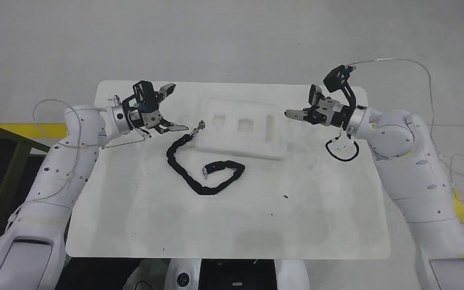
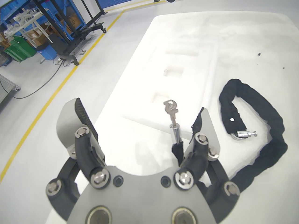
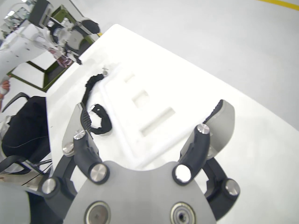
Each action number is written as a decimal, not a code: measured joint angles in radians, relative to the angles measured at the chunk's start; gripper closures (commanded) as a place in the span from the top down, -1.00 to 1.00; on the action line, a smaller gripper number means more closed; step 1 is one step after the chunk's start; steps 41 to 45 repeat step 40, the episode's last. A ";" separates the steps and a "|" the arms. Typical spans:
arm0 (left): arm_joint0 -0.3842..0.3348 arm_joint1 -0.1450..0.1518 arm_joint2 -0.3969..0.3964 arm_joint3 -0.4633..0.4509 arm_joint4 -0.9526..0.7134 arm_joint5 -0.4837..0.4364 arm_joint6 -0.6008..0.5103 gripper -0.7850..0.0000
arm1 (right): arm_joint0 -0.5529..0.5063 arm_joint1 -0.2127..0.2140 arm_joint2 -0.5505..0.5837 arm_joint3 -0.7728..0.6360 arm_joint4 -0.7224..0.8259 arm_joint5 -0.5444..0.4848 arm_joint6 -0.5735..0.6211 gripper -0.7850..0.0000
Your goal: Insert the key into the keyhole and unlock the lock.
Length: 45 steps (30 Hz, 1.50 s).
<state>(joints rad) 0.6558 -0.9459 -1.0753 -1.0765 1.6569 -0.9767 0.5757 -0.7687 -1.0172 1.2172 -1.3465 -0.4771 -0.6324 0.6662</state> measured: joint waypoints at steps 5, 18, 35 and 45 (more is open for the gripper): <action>-0.108 -0.011 0.030 0.097 0.016 -0.036 0.069 1.00 | 0.020 0.014 0.059 0.004 -0.126 0.043 -0.051 1.00; -0.214 -0.014 0.078 0.289 0.063 -0.023 0.211 1.00 | 0.028 0.025 0.110 -0.010 -0.289 0.142 -0.153 1.00; -0.211 -0.012 0.078 0.290 0.065 -0.022 0.218 1.00 | 0.028 0.025 0.110 -0.010 -0.288 0.142 -0.152 1.00; -0.211 -0.012 0.078 0.290 0.065 -0.022 0.218 1.00 | 0.028 0.025 0.110 -0.010 -0.288 0.142 -0.152 1.00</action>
